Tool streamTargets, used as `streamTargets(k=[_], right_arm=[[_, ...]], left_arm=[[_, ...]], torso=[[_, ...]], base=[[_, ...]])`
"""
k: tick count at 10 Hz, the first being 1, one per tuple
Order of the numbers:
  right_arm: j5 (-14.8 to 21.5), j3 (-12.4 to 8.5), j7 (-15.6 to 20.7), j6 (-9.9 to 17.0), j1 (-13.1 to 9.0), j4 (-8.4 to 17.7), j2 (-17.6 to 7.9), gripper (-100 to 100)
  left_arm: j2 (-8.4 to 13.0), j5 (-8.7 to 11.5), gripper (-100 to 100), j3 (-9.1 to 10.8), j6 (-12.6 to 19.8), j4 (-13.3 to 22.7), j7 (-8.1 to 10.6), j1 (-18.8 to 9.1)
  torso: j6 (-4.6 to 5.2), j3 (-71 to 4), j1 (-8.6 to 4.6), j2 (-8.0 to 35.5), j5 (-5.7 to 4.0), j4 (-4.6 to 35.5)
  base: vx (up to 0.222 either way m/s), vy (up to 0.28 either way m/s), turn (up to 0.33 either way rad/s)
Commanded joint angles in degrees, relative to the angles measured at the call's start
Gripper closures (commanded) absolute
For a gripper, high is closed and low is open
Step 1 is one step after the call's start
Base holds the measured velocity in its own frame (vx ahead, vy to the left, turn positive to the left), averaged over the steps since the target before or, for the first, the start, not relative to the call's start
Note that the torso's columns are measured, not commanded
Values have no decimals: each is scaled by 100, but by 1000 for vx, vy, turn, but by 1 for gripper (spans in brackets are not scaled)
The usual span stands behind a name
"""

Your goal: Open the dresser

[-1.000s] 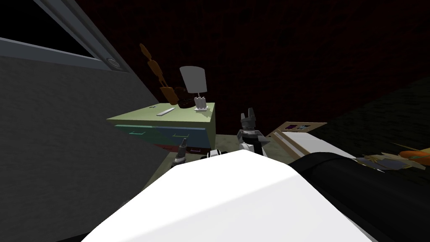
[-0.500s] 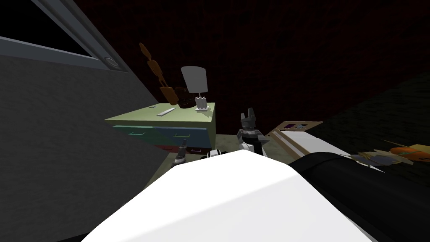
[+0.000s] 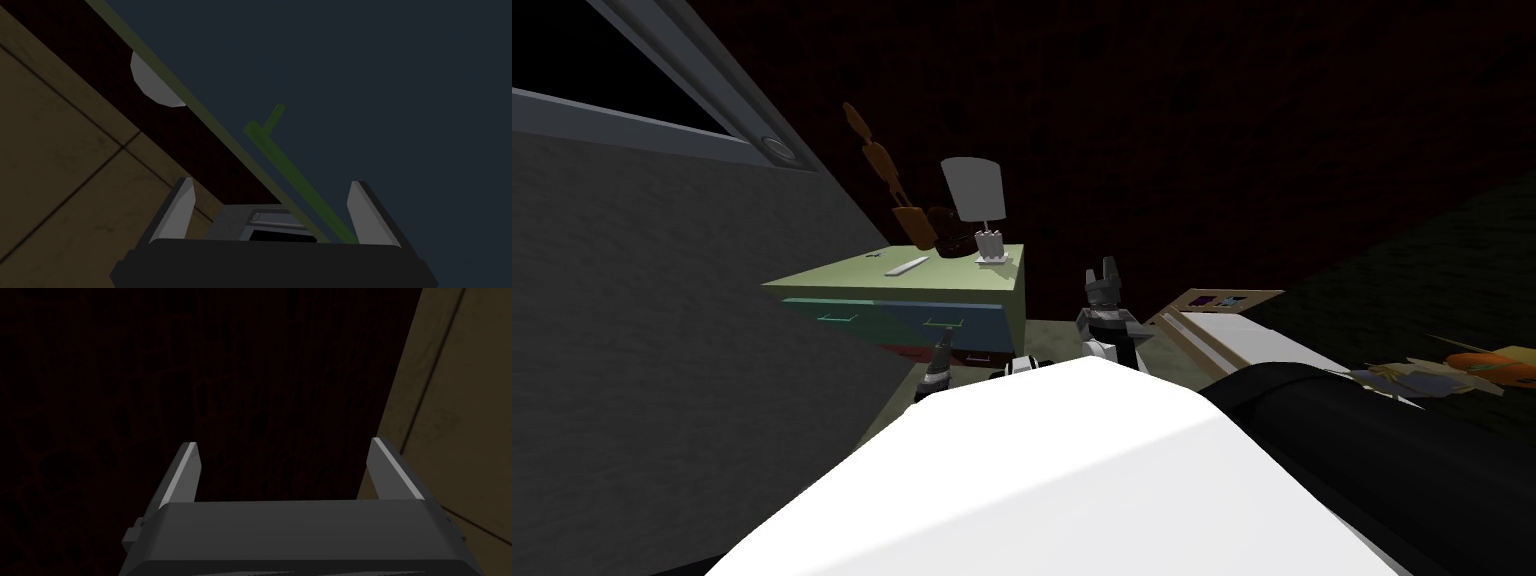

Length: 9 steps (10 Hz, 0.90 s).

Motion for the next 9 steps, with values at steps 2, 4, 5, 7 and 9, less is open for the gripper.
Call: streamTargets(k=[2, 4, 5, 7, 9], right_arm=[[0, 0, 0, 0, 0, 0, 0, 0], [0, -1, 0, 0, 0, 0, -1, 0], [0, 0, 0, 0, 0, 0, -1, 0], [0, -1, 0, 0, 0, 0, -1, 0], [0, -1, 0, 0, 0, 0, -1, 0]], left_arm=[[-106, -46, 100, -63, -251, 215, -121, 57], [-107, -45, 100, -62, -286, 252, -123, 65], [-105, -16, -100, -13, -302, 309, -138, 42], [-103, 0, -100, 14, -298, 334, -142, 27], [-103, 1, -100, 15, -298, 330, -142, 32]], torso=[[1, 1, 8, 1, 3, 0], [-1, 0, 7, 0, 2, 0], [1, -1, -4, -1, -1, 0], [-2, 0, 10, 0, 3, 0], [1, 0, -10, 1, -2, 0]], base=[[-2, 16, -40], [-1, 31, 0], [4, 57, -62], [0, 73, 1], [-3, 31, -27]])
